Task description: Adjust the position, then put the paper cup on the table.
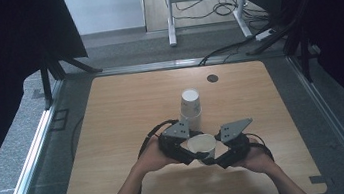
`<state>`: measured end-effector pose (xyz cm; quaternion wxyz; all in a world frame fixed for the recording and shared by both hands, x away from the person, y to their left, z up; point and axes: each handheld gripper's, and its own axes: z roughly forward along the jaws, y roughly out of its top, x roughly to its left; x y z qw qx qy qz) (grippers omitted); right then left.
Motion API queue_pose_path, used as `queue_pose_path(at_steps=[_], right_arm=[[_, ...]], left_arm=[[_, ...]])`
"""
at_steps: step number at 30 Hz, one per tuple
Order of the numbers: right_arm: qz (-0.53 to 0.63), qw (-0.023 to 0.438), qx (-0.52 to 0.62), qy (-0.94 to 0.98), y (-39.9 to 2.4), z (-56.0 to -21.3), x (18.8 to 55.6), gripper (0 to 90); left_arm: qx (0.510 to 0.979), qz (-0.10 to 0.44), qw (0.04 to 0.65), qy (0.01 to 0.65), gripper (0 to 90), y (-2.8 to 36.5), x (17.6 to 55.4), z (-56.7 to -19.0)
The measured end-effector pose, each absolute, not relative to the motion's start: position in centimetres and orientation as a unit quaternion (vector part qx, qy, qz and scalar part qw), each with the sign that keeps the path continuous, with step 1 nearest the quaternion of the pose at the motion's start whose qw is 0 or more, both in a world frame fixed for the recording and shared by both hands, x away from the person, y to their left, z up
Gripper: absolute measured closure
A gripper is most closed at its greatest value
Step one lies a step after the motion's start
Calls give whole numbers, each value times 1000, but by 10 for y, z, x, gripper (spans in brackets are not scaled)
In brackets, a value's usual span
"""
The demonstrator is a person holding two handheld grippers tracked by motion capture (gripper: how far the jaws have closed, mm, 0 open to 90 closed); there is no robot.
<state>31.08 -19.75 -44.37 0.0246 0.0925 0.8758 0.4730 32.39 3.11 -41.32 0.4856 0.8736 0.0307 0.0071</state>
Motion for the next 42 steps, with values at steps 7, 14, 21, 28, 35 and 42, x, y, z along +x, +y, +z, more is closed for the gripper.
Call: queue_pose_path(at_steps=[7, 14, 21, 28, 35, 42], right_arm=[[460, 39, 104, 881, -198, -447, 312, 165], [446, 47, 123, 885, -201, -449, 312, 126], [430, 59, 143, 889, -205, -451, 312, 67], [420, 74, 164, 890, -212, -452, 312, 13], [411, 83, 176, 891, -219, -456, 312, 4], [408, 95, 196, 887, -231, -462, 312, 3]], left_arm=[[876, 21, 481, 39, 319, 36, 325, -409], [881, 37, 469, 59, 320, 42, 325, -408], [888, 57, 449, 83, 319, 48, 328, -408], [891, 76, 434, 108, 316, 55, 329, -408], [891, 93, 424, 131, 315, 68, 331, -408], [889, 106, 420, 151, 313, 83, 335, -410]])
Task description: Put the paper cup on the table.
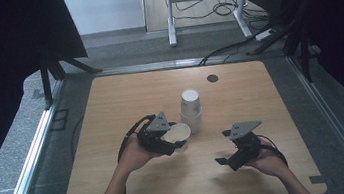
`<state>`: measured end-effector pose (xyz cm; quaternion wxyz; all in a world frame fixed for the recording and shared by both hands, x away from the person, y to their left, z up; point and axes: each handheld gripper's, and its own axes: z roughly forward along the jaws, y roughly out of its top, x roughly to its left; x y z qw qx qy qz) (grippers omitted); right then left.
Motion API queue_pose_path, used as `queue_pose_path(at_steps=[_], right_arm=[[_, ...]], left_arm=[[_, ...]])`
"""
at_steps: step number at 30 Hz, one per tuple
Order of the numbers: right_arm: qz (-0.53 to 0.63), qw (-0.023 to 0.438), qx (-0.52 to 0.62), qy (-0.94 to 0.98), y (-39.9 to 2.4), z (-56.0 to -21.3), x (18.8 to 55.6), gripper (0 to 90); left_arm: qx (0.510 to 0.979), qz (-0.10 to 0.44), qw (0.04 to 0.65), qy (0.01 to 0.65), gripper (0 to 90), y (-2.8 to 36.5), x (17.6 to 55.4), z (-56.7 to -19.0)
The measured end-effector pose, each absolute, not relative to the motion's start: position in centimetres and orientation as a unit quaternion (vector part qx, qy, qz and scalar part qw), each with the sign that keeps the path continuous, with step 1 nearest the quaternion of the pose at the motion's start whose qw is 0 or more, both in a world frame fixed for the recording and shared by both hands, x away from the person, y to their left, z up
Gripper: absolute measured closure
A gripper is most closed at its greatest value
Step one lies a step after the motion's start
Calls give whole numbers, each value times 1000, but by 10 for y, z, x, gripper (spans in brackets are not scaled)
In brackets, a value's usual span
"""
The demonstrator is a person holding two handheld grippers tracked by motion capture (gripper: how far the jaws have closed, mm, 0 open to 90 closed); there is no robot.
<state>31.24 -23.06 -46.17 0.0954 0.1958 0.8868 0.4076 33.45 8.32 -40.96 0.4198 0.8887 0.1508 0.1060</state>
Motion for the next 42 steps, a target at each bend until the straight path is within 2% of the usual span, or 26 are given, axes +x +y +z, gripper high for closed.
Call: queue_pose_path(at_steps=[13, 24, 32, 42], right_arm=[[397, 125, 234, 879, -254, -472, 313, 0], [351, 148, 286, 879, -273, -497, 315, 0], [348, 138, 312, 873, -280, -517, 318, 0], [351, 128, 324, 869, -284, -518, 319, 0]], left_arm=[[883, 131, 406, 197, 309, 107, 342, -414], [877, 151, 393, 232, 309, 124, 344, -423], [874, 162, 384, 249, 308, 130, 347, -432], [875, 171, 366, 268, 303, 130, 354, -445]])
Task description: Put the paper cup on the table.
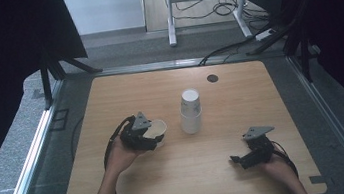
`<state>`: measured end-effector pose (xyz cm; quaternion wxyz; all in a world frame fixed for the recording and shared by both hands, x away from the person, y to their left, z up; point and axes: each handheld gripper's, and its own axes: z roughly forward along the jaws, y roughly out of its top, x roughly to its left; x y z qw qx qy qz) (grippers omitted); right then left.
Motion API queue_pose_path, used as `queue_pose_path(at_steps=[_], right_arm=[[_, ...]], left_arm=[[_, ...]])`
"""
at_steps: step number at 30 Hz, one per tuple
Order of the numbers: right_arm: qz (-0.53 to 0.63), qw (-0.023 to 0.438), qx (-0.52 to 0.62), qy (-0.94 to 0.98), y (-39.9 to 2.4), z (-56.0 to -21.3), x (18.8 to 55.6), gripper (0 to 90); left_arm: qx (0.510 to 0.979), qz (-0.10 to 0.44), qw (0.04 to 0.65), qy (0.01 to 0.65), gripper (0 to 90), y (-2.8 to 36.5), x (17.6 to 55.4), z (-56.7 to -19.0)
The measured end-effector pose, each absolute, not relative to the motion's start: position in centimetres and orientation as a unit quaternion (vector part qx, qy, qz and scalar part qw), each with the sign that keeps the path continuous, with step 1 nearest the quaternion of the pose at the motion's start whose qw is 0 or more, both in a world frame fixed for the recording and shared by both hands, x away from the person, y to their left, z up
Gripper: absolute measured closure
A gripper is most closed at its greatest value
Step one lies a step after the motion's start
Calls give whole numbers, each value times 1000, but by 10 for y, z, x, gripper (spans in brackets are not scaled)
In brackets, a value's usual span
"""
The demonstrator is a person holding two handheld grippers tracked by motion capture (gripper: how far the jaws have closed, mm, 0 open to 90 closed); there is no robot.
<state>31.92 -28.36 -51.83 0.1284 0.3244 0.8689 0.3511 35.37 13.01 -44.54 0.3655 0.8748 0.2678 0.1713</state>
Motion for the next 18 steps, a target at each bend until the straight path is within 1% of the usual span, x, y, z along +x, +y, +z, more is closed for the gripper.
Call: queue_pose_path(at_steps=[7, 12, 16, 18], right_arm=[[351, 128, 324, 869, -284, -518, 319, 0], [351, 128, 324, 869, -284, -518, 319, 0], [351, 128, 324, 869, -284, -518, 319, 0], [351, 128, 324, 869, -284, -518, 319, 0]], left_arm=[[869, 177, 361, 289, 300, 133, 361, -460], [870, 189, 352, 289, 292, 132, 362, -468], [867, 182, 358, 294, 275, 132, 363, -469], [868, 174, 358, 296, 242, 131, 364, -470]])
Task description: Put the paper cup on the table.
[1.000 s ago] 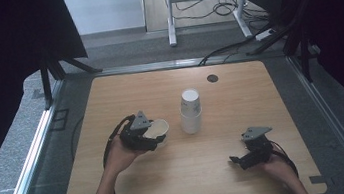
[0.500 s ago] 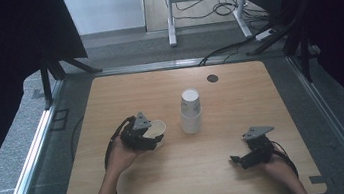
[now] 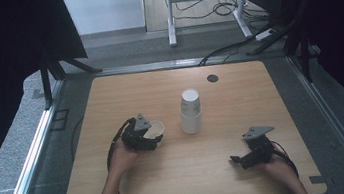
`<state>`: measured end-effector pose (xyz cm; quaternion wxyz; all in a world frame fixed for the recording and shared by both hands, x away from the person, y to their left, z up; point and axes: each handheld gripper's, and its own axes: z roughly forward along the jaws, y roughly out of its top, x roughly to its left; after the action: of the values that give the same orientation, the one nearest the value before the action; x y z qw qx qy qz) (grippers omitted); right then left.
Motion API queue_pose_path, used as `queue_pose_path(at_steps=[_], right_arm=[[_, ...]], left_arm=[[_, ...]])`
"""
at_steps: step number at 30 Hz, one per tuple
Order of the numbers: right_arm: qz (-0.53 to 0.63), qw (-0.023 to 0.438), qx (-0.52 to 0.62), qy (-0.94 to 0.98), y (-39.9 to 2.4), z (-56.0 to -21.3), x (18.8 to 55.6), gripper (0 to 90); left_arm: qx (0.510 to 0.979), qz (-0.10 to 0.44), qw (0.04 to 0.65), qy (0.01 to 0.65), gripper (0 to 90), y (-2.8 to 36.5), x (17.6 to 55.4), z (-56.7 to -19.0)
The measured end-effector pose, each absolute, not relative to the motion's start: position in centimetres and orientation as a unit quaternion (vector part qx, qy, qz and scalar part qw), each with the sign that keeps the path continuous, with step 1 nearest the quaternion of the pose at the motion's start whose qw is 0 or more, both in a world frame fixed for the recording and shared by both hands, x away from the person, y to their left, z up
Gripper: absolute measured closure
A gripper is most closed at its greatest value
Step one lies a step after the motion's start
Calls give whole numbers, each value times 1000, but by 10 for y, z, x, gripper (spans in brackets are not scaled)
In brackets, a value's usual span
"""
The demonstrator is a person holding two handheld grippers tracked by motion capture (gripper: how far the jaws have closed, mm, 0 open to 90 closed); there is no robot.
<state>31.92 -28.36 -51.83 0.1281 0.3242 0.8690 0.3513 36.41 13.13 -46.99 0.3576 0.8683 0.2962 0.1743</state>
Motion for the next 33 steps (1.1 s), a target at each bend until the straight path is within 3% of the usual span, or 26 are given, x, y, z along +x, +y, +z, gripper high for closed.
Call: queue_pose_path(at_steps=[4, 11, 33], right_arm=[[352, 128, 324, 869, -284, -518, 319, 0], [351, 128, 323, 869, -284, -518, 319, 0], [352, 128, 324, 869, -284, -518, 319, 0]], left_arm=[[866, 167, 360, 306, 134, 129, 365, -471], [856, 158, 380, 314, 41, 131, 362, -468], [835, 172, 420, 311, 0, 157, 319, -456]])
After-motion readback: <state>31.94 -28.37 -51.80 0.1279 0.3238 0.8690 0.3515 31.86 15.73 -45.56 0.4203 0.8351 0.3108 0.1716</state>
